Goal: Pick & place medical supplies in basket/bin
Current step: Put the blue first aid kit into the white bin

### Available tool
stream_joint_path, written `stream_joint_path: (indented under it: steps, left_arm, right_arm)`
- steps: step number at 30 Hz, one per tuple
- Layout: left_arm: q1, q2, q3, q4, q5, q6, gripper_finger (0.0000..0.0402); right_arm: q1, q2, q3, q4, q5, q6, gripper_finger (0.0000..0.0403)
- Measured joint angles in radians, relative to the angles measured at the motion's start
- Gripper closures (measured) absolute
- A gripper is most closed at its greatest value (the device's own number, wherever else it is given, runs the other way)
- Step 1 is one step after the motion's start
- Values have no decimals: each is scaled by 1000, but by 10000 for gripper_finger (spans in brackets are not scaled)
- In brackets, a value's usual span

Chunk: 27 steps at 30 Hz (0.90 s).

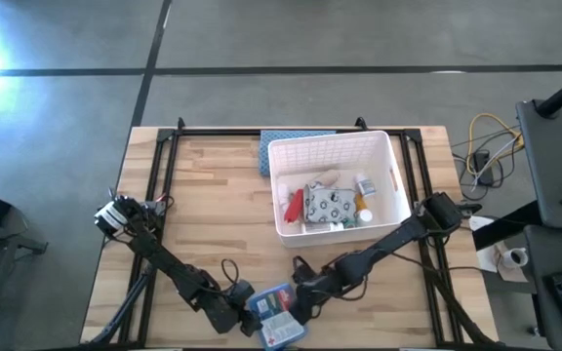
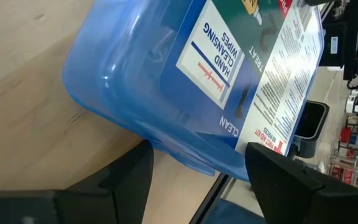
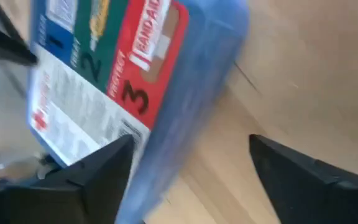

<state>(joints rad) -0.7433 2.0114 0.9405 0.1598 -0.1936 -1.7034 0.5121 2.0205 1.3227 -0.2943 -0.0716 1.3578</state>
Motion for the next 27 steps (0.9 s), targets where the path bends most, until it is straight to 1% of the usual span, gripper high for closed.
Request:
stream_joint_path:
  steps: [3,5,7,14,19,23,27]
  left_arm:
    - [0,1,0,6,0,0,174]
    - [0,1,0,7,0,0,174]
    - [0,1,0,7,0,0,174]
    - [-1,1,0,8,-1,0,174]
    - [-1,1,-1,11,-2,0,174]
    - [-3,3,-2,16,-21,1,174]
    - [-2,20,-2,39,-35,2,174]
  right_arm:
    - [2,0,43,-108,-2,-45,62]
    - [3,4,47,-111,-4,-56,46]
    - [2,10,38,-85,-5,-56,39]
    - [2,31,-44,104,-8,22,37]
    - [1,50,-68,152,-6,78,37]
    - [-5,63,-68,229,-11,78,37]
    - [-6,67,-46,228,-9,67,37]
